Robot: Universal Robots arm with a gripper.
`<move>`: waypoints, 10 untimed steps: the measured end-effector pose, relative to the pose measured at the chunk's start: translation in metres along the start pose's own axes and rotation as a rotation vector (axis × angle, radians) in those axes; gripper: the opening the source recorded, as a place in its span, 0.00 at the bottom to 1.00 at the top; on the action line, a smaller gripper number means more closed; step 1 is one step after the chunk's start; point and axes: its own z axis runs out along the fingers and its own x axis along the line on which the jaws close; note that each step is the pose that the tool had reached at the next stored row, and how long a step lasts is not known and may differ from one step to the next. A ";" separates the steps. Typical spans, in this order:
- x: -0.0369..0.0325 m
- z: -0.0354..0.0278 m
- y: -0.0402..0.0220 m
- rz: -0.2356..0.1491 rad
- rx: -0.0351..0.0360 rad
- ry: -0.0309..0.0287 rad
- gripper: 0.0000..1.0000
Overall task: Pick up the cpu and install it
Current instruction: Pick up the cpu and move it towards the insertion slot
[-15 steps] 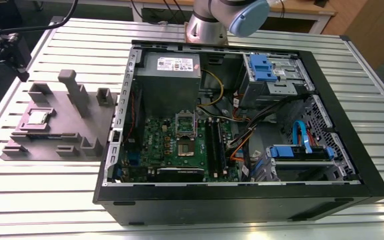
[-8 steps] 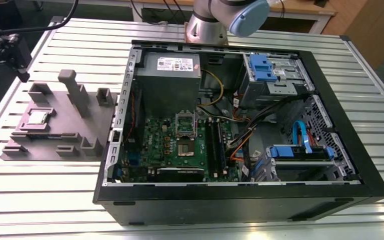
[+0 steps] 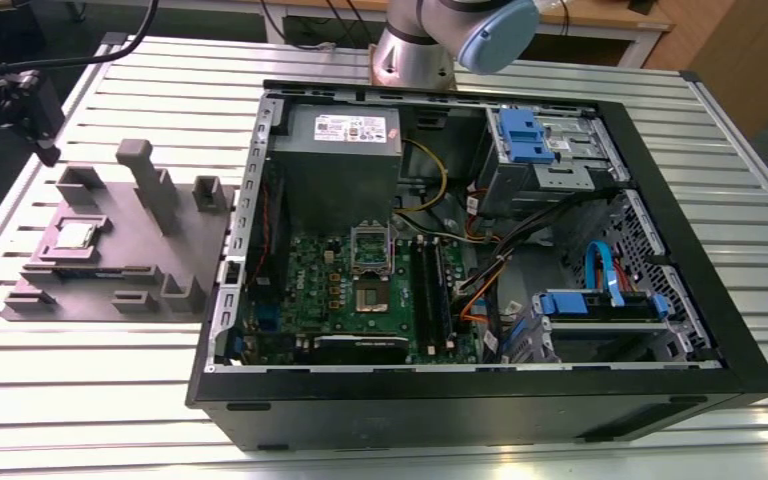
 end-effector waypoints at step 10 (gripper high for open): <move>-0.0007 0.0014 0.0000 0.000 -0.0001 -0.0002 0.71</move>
